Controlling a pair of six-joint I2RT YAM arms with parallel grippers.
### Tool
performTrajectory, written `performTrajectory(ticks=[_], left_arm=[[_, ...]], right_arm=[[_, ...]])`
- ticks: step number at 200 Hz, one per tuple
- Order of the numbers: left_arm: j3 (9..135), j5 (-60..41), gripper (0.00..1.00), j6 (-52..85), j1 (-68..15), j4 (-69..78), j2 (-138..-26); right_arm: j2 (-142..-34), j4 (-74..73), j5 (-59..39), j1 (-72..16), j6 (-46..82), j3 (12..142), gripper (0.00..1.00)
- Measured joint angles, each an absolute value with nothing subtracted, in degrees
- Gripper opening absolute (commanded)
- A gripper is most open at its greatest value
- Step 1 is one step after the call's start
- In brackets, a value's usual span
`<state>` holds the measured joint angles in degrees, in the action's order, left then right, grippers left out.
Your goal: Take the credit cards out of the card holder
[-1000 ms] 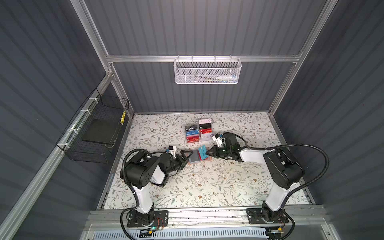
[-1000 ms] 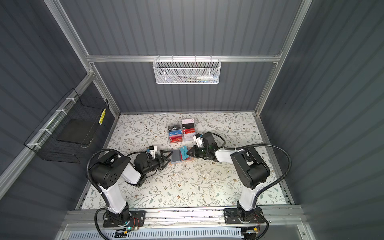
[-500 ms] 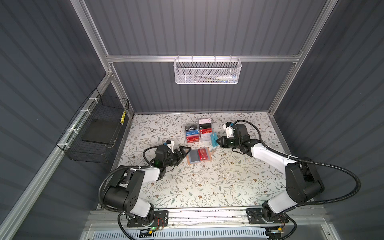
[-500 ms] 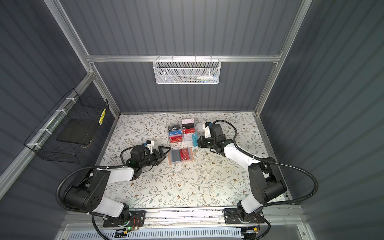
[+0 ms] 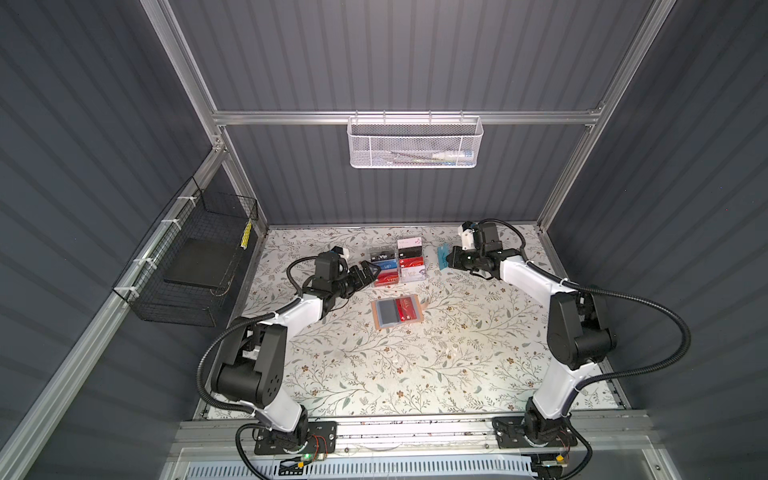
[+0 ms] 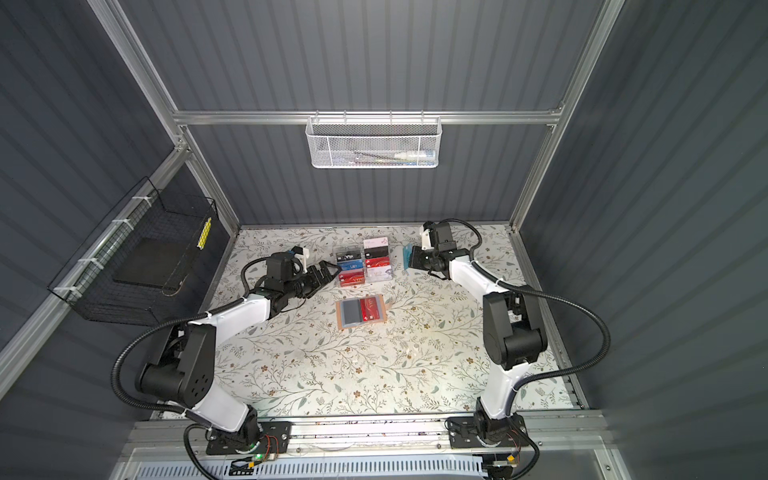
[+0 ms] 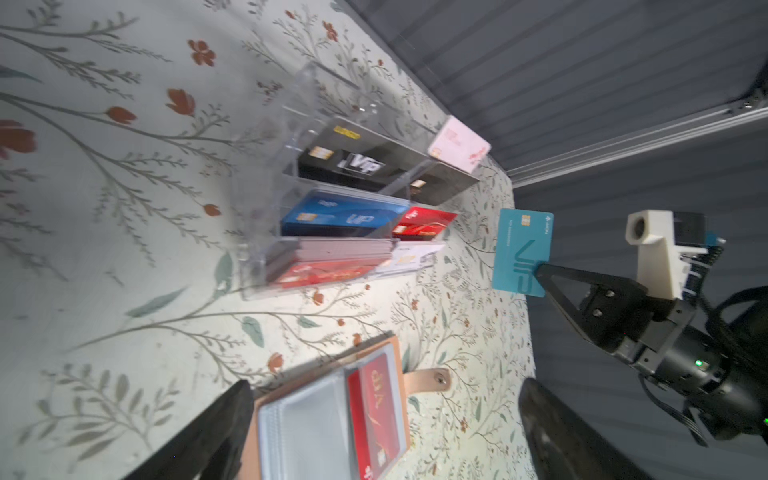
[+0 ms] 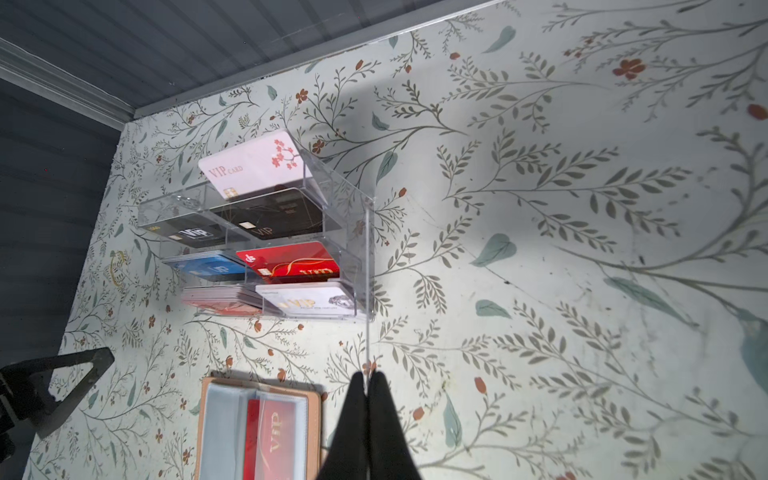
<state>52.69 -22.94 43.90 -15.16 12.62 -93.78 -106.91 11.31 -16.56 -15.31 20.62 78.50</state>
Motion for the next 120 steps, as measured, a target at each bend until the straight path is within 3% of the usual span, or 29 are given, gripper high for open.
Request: performTrajectory(ticks=[120], left_arm=[[65.1, -28.6, 1.0, 42.1, -11.7, 17.9, -111.6]], right_arm=[[-118.5, 11.3, -24.3, -15.7, 20.6, 85.3, 0.0]])
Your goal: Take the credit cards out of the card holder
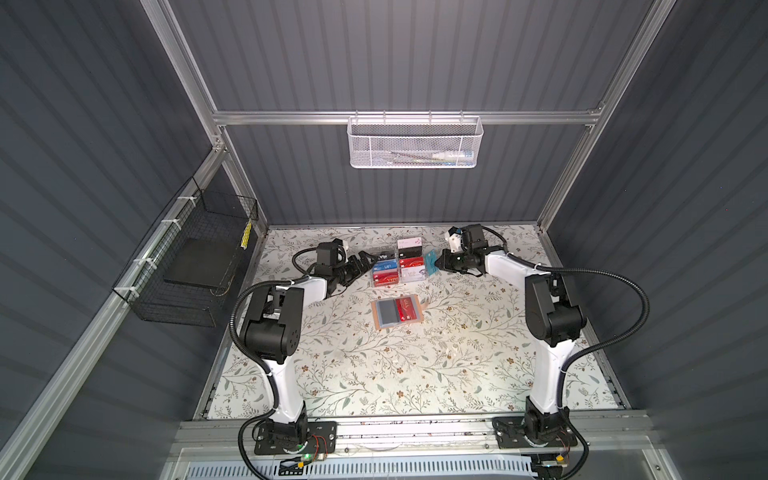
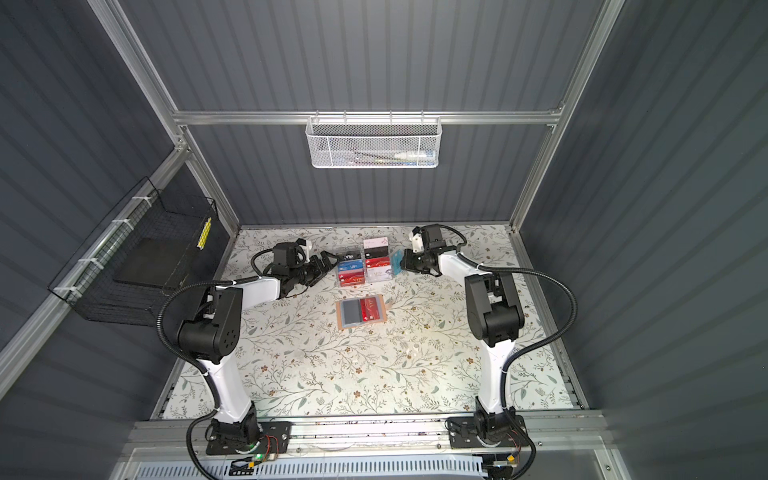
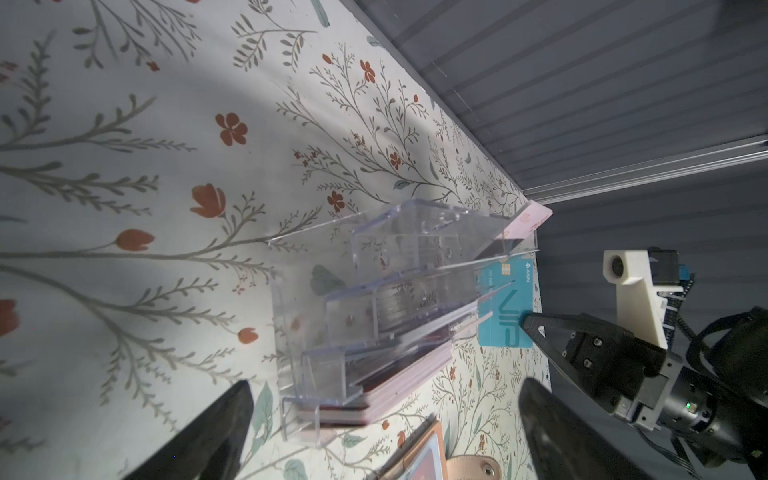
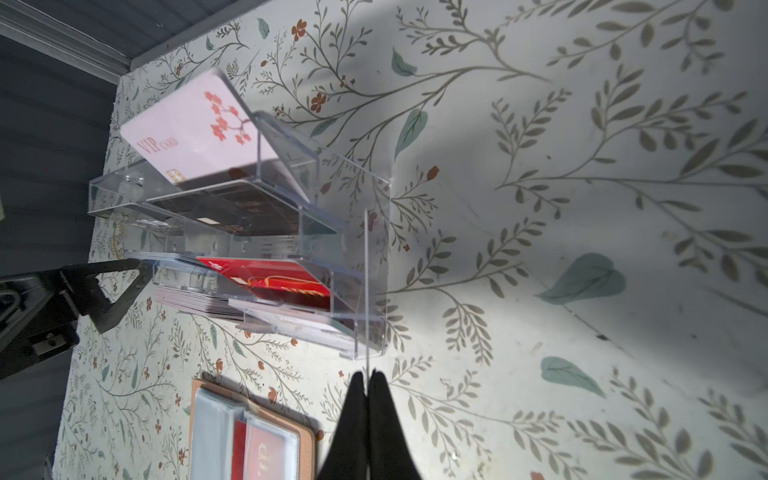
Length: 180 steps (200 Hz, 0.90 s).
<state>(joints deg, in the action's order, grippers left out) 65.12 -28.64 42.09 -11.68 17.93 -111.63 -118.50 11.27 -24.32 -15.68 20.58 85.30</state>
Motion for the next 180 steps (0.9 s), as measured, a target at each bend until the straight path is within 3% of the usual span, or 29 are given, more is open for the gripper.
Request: performTrajectory(ticks=[100, 180], left_arm=[[68.5, -30.7, 1.0, 42.2, -11.7, 19.8, -114.7], [71.3, -31.4, 1.0, 42.2, -11.7, 19.3, -115.0]], right_arm=[[-116.3, 7.1, -25.5, -19.1, 23.1, 78.0, 0.0], [-106.1, 14.1, -23.0, -19.4, 16.5, 78.4, 0.0]])
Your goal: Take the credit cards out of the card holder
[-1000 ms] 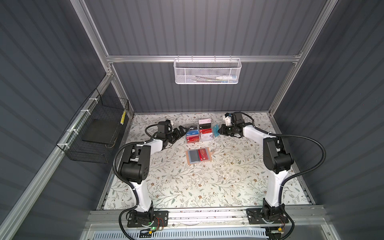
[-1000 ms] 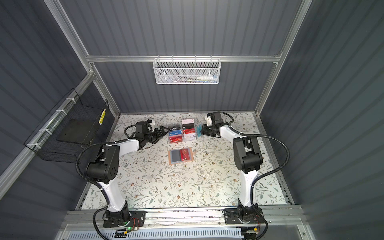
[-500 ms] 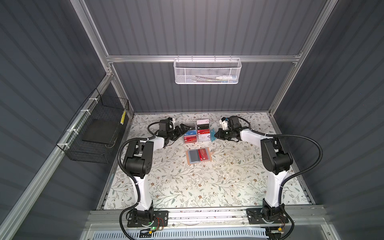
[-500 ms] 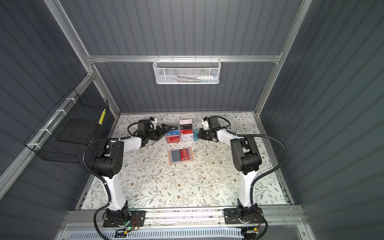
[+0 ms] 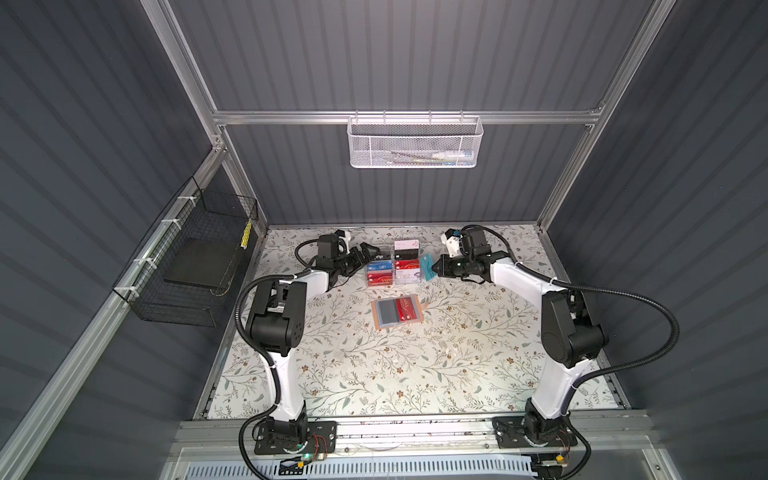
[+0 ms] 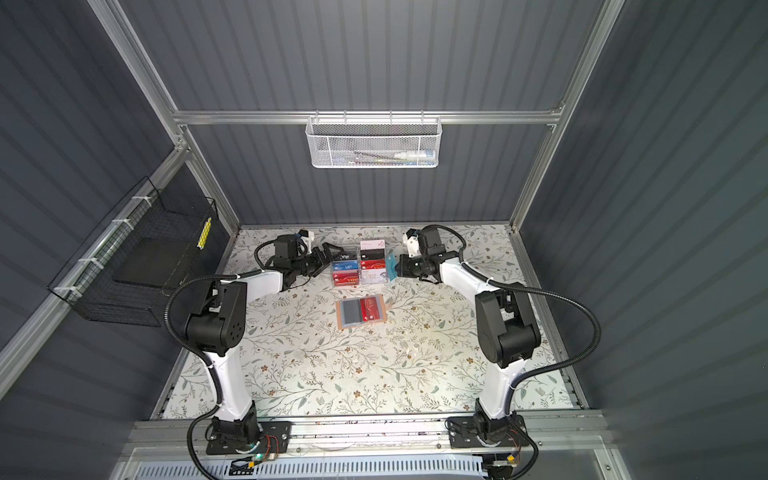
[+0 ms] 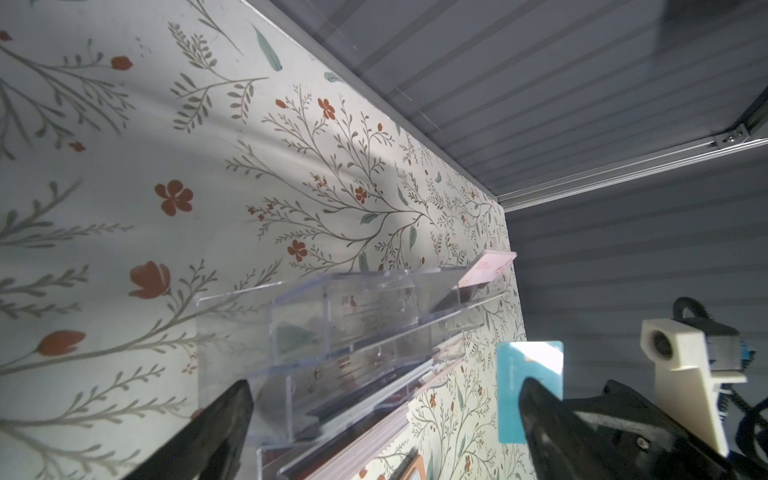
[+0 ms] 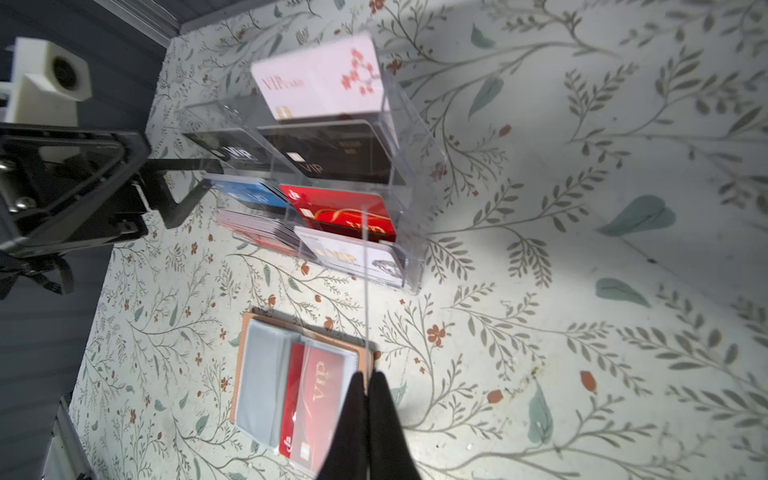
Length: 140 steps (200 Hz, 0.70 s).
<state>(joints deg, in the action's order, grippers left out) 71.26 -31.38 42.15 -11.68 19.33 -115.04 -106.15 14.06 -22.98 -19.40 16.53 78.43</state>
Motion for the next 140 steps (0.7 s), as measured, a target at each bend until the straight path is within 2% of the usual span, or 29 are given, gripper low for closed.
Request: performTrajectory(ticks=[58, 93, 140], left_arm=[[71.1, -31.4, 1.0, 42.2, -10.9, 19.1, -114.9], [66.6, -31.6, 1.0, 42.6, -9.3, 19.6, -110.9], [59.0, -33.9, 1.0, 47.1, -7.4, 24.8, -104.6]], right_arm=[[-107.4, 23.0, -21.7, -23.1, -2.8, 92.1, 0.0], [-108.4, 23.9, -23.8, -24.9, -16.3, 96.7, 0.0], [-116.8, 25.4, -28.7, -24.5, -33.4, 108.7, 0.0]])
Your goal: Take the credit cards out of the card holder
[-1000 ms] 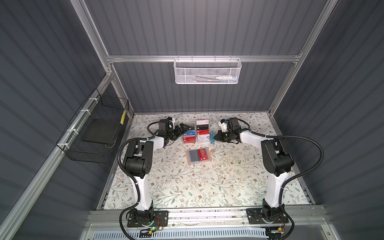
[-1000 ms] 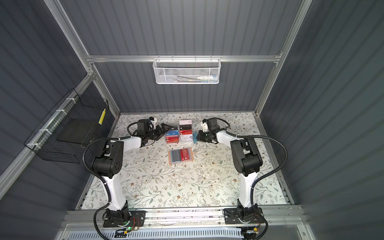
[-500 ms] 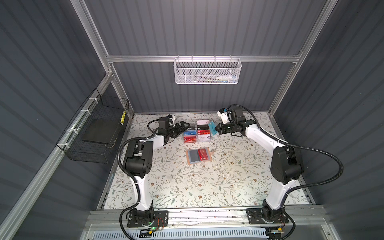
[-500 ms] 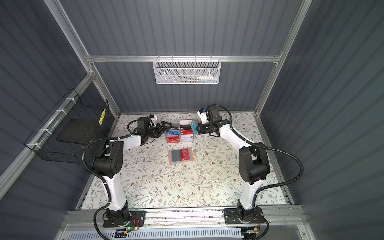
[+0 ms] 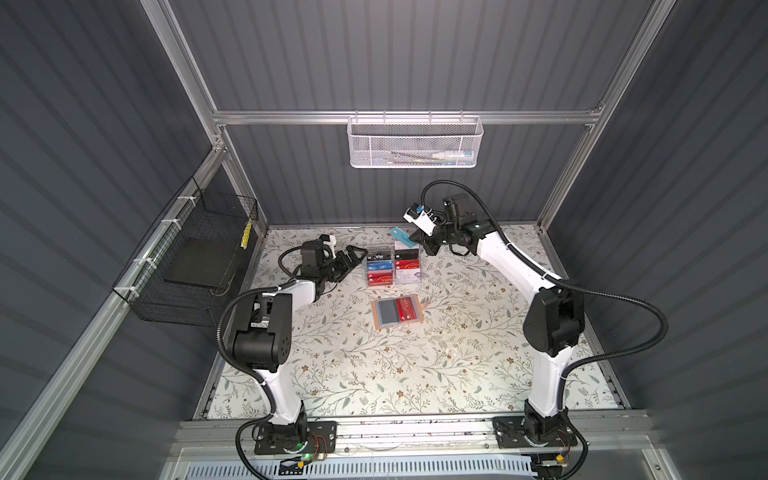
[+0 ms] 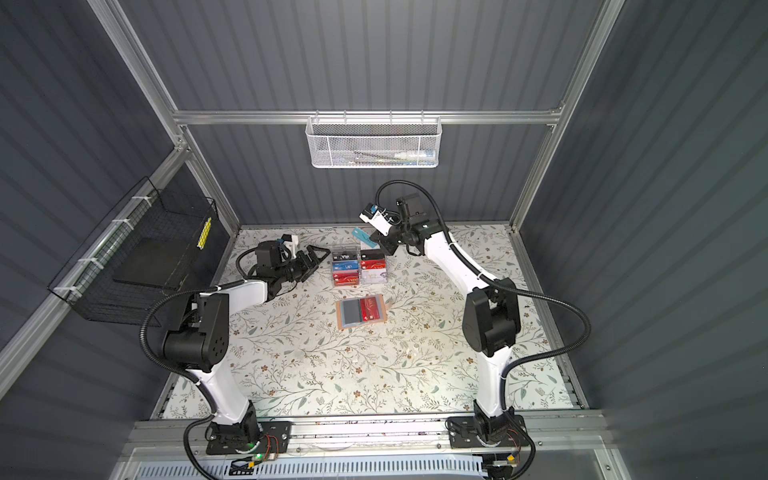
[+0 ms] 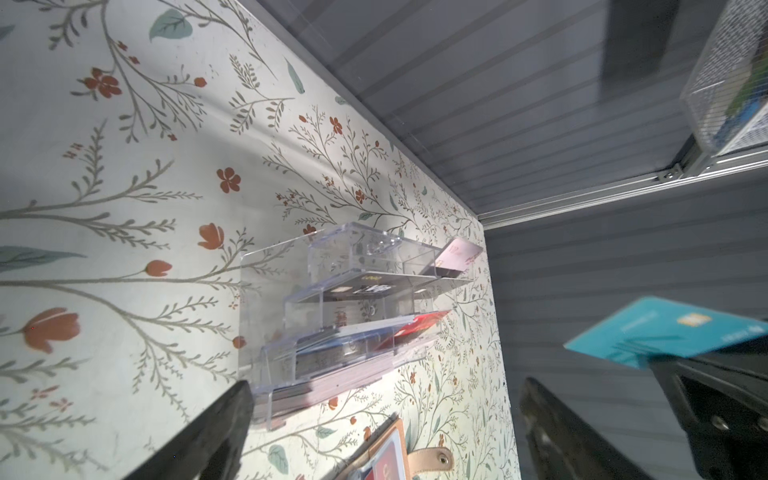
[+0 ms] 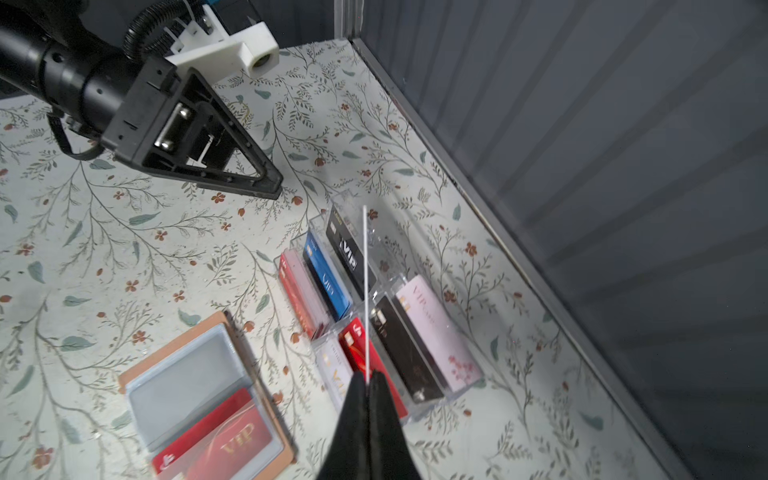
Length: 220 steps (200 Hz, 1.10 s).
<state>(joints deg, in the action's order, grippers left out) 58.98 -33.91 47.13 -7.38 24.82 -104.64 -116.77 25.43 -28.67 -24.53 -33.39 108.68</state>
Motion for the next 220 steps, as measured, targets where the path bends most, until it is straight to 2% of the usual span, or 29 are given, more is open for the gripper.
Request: performTrajectory(ticks=[54, 100, 152, 220], left_arm=[[48.9, -37.5, 1.0, 55.2, -7.4, 33.3, -100.6], [45.8, -37.7, 1.0, 57.2, -7.4, 33.8, -96.4], [45.8, -37.6, 1.0, 57.3, -7.4, 33.7, -95.5], [45.8, -37.6, 1.0, 57.3, -7.4, 33.5, -95.5]], right_arm=[[-124.8, 25.8, -34.9, -24.6, -46.7, 115.5, 0.0], [-130.5, 28.0, -38.8, -26.0, -51.8, 126.3, 0.0], [-139.0, 32.3, -39.2, -28.0, -54.0, 138.4, 0.0], [-143.0, 35.3, -36.3, -27.7, -56.0, 139.1, 0.0]])
